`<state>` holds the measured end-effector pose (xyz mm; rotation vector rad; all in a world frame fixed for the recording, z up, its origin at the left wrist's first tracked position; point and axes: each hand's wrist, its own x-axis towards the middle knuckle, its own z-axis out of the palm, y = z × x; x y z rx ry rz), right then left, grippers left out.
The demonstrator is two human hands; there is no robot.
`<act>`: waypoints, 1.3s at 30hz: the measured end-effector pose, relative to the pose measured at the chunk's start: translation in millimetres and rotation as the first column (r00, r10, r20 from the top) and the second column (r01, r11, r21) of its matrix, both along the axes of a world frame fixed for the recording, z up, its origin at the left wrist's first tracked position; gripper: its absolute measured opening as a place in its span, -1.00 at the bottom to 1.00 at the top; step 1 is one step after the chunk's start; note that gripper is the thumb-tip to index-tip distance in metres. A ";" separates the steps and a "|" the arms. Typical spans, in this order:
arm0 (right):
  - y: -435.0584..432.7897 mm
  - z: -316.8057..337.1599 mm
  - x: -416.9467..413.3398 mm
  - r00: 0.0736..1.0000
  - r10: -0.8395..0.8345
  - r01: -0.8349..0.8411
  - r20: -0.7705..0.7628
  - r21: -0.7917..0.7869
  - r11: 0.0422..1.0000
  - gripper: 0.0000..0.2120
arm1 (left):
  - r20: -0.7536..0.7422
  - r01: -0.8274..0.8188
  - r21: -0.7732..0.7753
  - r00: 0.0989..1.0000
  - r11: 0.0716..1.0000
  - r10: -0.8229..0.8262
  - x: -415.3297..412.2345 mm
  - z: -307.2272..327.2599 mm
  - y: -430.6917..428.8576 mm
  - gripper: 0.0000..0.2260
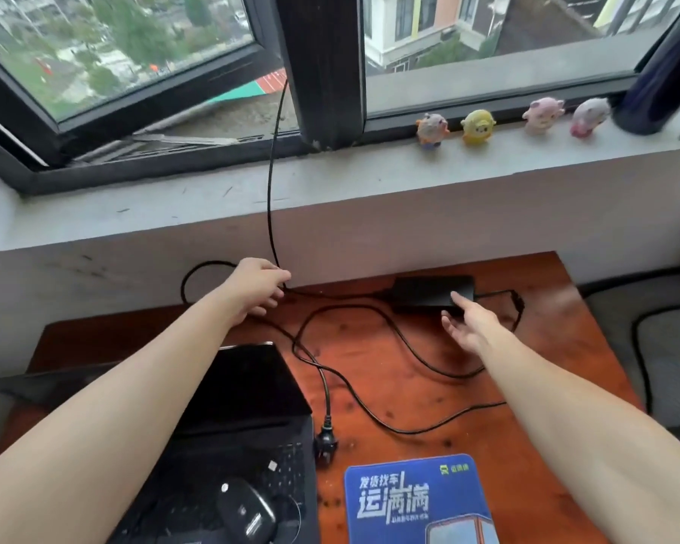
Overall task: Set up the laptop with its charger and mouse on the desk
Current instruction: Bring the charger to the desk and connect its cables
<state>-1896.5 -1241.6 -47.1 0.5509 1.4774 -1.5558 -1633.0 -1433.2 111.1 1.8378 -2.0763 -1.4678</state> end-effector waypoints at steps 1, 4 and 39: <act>-2.9 -2.2 -2.1 1.000 -0.007 0.007 -0.009 0.004 1.000 -0.87 | 0.031 0.068 -0.027 0.997 0.997 -0.067 -2.8 -3.8 2.7 -0.81; -5.8 -10.9 -12.7 0.999 0.022 -0.021 -0.026 0.023 1.000 -0.93 | 0.187 0.328 -0.166 0.936 0.930 -0.297 -20.4 -11.7 13.1 -0.81; 139.0 146.9 -11.1 0.389 0.469 -0.721 -0.793 0.054 0.690 -0.93 | 0.017 0.367 -0.318 0.924 0.874 -0.382 -29.9 -21.7 195.9 -0.83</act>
